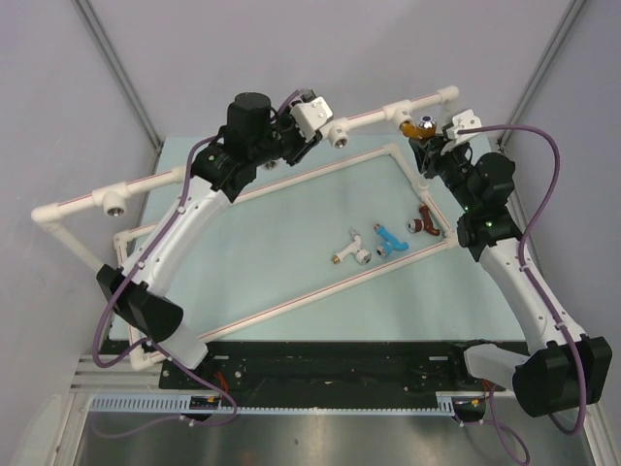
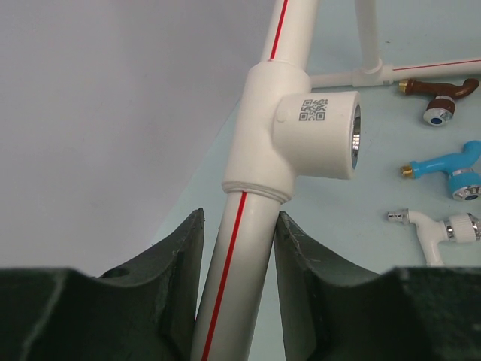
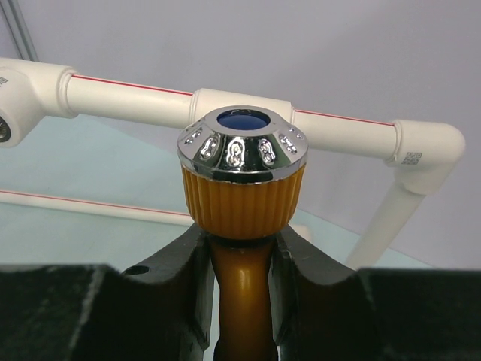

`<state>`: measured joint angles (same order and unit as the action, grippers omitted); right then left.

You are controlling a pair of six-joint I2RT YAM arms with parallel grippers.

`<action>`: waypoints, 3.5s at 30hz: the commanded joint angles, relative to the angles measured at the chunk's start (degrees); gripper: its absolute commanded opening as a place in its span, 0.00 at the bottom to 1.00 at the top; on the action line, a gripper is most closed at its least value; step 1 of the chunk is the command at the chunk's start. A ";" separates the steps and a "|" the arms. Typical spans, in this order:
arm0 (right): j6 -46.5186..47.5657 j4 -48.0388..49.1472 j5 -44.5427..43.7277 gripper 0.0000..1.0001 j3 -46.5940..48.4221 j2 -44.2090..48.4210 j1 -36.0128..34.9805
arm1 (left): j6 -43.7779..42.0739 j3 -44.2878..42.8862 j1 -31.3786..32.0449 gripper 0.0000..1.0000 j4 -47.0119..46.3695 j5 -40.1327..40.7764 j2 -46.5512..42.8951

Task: Install the water faucets

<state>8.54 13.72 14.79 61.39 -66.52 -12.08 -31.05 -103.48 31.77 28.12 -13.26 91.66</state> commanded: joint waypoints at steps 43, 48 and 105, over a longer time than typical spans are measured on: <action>-6.34 48.68 -3.80 0.00 -20.43 -2.29 -0.58 | 15.93 -5.24 -0.04 0.00 14.77 -3.36 4.93; -5.90 50.00 -4.68 0.00 -20.08 -4.31 -0.67 | 16.37 -6.03 -0.13 0.00 15.12 -3.88 5.11; -0.89 42.63 -3.18 0.00 -18.14 -7.83 -1.37 | 18.57 -7.96 -0.04 0.00 15.65 -8.36 5.81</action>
<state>5.30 59.24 11.51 41.93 -73.19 -12.80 -22.48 -111.46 30.28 34.85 -17.21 95.68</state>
